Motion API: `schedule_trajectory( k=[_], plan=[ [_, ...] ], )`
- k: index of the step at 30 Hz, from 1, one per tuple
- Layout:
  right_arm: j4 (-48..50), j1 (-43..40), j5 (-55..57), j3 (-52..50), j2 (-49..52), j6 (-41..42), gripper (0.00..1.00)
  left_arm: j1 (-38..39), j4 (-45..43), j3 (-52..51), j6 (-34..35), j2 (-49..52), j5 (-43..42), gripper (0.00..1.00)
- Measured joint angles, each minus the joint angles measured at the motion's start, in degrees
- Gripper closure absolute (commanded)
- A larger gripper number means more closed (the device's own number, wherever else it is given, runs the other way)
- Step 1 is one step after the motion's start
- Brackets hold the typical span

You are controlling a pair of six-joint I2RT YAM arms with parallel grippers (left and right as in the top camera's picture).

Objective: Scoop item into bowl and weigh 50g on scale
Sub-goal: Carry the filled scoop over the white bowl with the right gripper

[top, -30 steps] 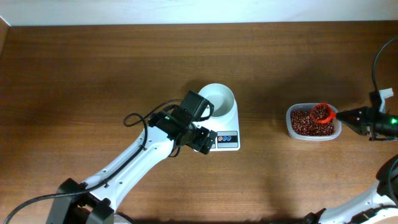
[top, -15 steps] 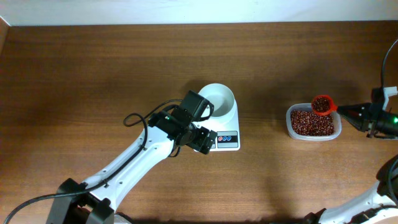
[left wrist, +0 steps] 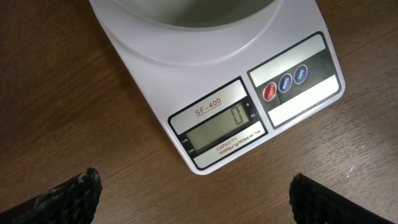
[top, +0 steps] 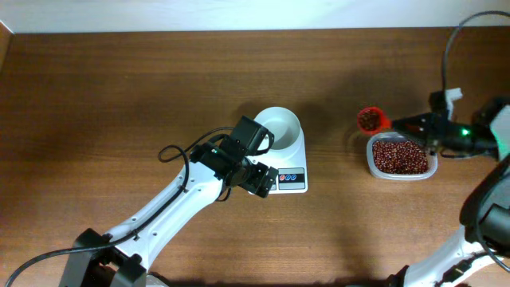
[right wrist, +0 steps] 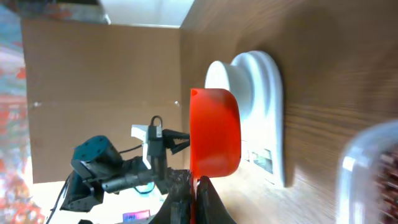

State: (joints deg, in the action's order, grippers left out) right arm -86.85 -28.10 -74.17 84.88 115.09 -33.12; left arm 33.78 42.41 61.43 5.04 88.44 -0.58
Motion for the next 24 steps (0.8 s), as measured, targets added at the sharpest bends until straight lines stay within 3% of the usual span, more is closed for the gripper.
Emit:
schedule_trajectory(
  k=[15, 20, 24],
  plan=[
    [0.1, 18.3, -8.6, 0.0, 0.0, 2.6, 0.96, 0.0, 0.0, 0.0, 0.0, 0.0, 0.0, 0.01],
    [1.3, 19.9, -10.8, 0.0, 0.0, 3.0, 0.96, 0.0, 0.0, 0.0, 0.0, 0.0, 0.0, 0.01],
    [9.3, 19.9, -11.5, 0.1, 0.0, 7.5, 0.96, 0.0, 0.0, 0.0, 0.0, 0.0, 0.0, 0.01]
  ],
)
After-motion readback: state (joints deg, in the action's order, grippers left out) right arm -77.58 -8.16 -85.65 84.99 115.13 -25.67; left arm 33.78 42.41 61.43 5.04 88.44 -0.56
